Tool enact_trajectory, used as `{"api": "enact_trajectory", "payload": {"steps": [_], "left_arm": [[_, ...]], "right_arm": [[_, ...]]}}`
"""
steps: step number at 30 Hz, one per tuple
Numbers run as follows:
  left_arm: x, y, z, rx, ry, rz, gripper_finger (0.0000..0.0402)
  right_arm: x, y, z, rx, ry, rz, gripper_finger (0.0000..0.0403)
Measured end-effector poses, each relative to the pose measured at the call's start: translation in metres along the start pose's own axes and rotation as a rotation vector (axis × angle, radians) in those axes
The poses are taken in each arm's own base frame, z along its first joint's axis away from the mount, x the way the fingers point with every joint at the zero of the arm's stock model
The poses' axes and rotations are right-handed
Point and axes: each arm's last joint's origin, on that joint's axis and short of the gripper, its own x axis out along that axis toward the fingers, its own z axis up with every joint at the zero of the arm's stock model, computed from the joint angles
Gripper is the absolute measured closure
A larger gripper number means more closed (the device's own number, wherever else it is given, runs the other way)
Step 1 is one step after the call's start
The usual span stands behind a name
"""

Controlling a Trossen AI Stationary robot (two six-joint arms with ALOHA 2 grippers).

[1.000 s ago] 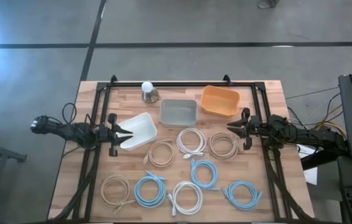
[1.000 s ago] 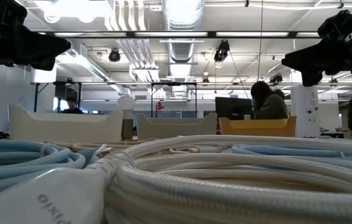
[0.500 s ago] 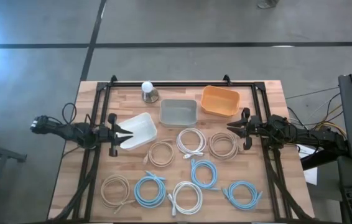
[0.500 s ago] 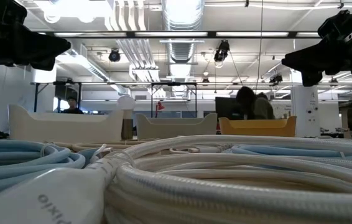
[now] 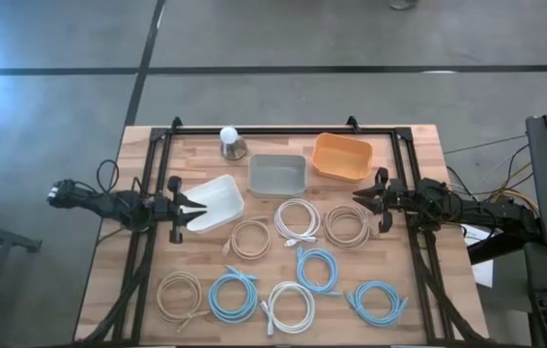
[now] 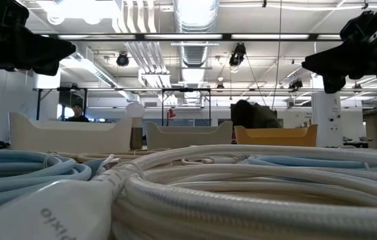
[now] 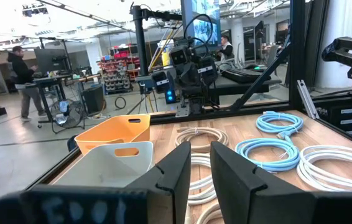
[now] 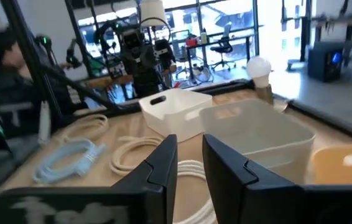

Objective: Sort HDMI cables
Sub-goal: Put the top left brown HDMI cable into the white bin

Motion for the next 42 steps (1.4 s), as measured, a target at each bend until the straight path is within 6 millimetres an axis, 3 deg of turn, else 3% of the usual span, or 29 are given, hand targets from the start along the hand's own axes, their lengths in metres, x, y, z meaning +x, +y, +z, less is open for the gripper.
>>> {"api": "enact_trajectory", "payload": {"steps": [5, 18, 26, 30, 34, 42], "left_arm": [[0.0, 0.0, 0.0, 0.0, 0.0, 0.0, 0.0314], [0.0, 0.0, 0.0, 0.0, 0.0, 0.0, 0.0314], [0.0, 0.001, 0.007, -0.091, -0.075, 0.001, 0.0314], [-0.001, 0.003, 0.017, -0.202, -0.172, 0.005, 0.0314], [-0.002, 0.004, 0.021, -0.198, -0.212, 0.023, 0.0314], [-0.002, 0.005, 0.026, -0.221, -0.247, 0.046, 0.0314]], "right_arm": [[0.0, 0.0, 0.001, 0.031, -0.006, -0.001, 0.0331], [0.0, 0.0, 0.0, -0.108, -0.003, -0.013, 0.0322], [0.003, 0.0, 0.006, -0.183, -0.061, -0.021, 0.0283], [0.006, -0.001, 0.003, -0.167, -0.021, -0.027, 0.026], [0.009, -0.002, 0.0, -0.203, 0.015, -0.032, 0.0246], [0.015, 0.001, 0.01, -0.209, -0.089, -0.016, 0.0263]]}}
